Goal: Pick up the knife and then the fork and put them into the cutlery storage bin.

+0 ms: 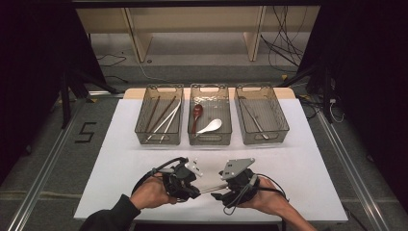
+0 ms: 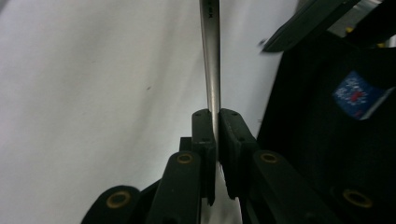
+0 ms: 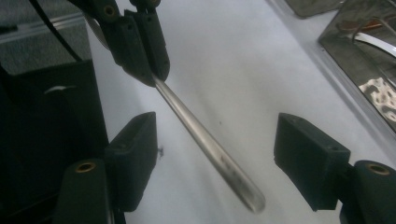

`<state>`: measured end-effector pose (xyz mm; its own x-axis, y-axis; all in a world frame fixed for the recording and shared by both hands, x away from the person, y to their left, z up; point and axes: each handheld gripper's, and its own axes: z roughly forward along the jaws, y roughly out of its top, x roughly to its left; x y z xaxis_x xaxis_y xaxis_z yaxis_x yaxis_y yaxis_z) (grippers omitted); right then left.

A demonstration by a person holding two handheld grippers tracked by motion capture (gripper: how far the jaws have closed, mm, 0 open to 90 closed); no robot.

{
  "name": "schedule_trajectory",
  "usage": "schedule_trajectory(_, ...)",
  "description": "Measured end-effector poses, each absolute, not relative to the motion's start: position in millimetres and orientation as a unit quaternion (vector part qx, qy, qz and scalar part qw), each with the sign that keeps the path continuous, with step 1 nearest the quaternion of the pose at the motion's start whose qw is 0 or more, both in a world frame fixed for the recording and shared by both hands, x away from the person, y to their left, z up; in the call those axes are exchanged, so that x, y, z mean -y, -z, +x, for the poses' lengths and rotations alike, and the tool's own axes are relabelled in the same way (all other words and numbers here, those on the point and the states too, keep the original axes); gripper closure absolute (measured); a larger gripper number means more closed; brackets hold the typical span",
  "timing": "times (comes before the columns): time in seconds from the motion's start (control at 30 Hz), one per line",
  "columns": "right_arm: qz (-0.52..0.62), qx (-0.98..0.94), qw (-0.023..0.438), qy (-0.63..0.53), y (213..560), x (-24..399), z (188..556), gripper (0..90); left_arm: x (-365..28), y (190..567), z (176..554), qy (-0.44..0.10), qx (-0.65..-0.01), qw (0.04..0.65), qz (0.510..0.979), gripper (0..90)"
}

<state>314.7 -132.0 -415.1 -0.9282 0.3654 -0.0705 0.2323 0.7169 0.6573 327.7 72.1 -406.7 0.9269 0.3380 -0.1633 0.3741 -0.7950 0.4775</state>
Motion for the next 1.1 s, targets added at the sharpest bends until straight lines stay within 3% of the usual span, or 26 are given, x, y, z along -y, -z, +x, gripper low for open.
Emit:
schedule_trajectory(0.3,0.116,-0.935,0.125,-0.311,421.9,118.3,304.9,41.7,-71.5,403.4,326.8,0.053,-0.184,0.265,0.945,84.4)
schedule_trajectory(0.77,0.034,-0.946,0.176,-0.271,431.9,107.6,292.0,75.6,-70.9,406.2,327.8,0.074,-0.177,0.256,0.948,84.3)
schedule_trajectory(0.87,0.017,-0.95,0.163,-0.265,433.3,106.3,289.1,85.1,-73.1,406.5,330.5,0.072,-0.179,0.265,0.945,85.5)
schedule_trajectory(1.1,0.001,-0.953,0.158,-0.259,433.3,107.5,288.7,87.8,-73.7,404.1,332.0,0.079,-0.191,0.276,0.939,79.6)
